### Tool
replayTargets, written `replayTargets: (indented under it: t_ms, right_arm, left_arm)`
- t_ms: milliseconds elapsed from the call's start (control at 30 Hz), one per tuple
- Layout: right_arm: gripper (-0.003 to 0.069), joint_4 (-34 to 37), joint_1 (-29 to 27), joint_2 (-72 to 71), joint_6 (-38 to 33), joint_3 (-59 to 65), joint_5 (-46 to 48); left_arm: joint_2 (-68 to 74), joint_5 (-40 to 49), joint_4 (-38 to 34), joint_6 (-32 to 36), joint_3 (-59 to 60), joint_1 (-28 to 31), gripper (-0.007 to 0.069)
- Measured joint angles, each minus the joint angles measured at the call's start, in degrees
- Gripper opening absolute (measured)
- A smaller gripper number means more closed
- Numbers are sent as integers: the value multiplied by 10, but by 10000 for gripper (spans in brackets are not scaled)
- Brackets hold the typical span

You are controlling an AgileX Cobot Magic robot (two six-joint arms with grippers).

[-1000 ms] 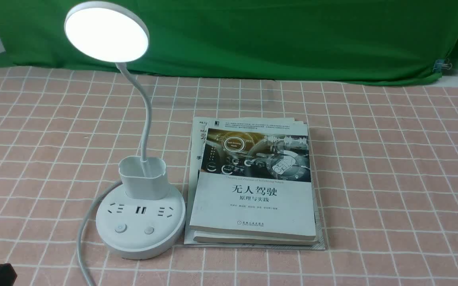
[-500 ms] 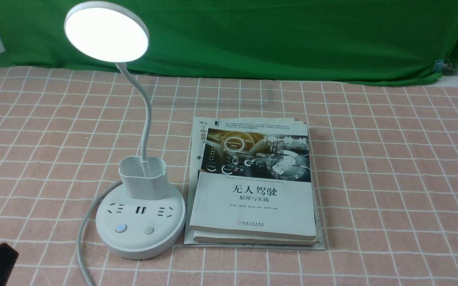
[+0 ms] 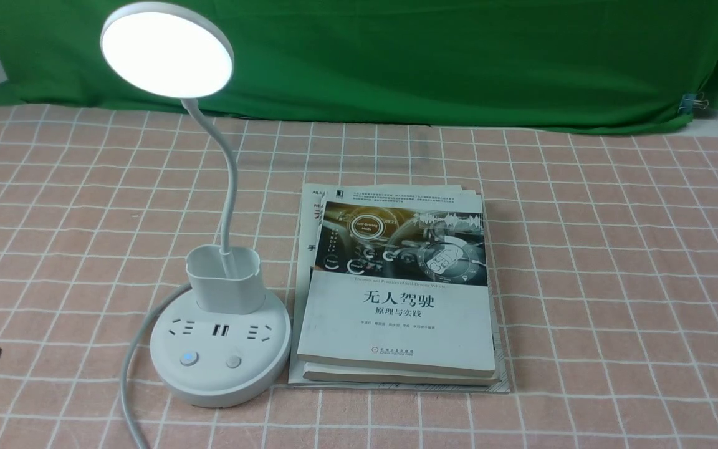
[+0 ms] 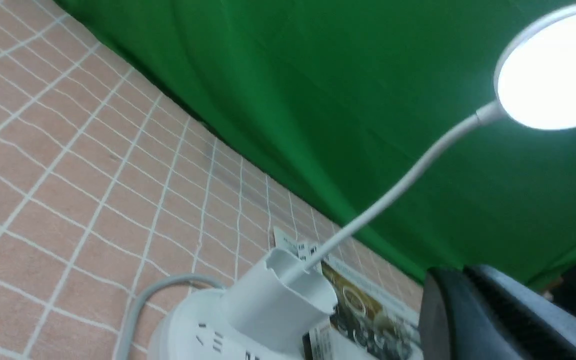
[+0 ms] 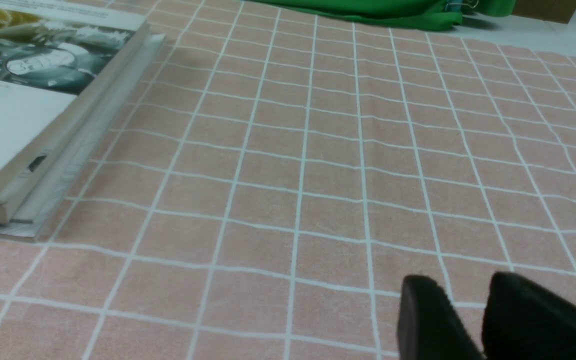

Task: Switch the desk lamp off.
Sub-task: Use the left arm to press the button switch on the lamp holder

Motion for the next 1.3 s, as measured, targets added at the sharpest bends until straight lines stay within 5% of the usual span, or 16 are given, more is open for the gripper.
replayTargets:
  t_ms: [433, 800, 1300]
  right_arm:
    - [240, 0, 0, 0, 0, 0, 0]
    - [240, 0, 0, 0, 0, 0, 0]
    - [240, 0, 0, 0, 0, 0, 0]
  left_arm:
    - [463, 384, 184, 29, -288, -25, 2]
    - [747, 413, 303, -44, -422, -207, 2]
    - [871, 385, 354, -43, -524, -220, 2]
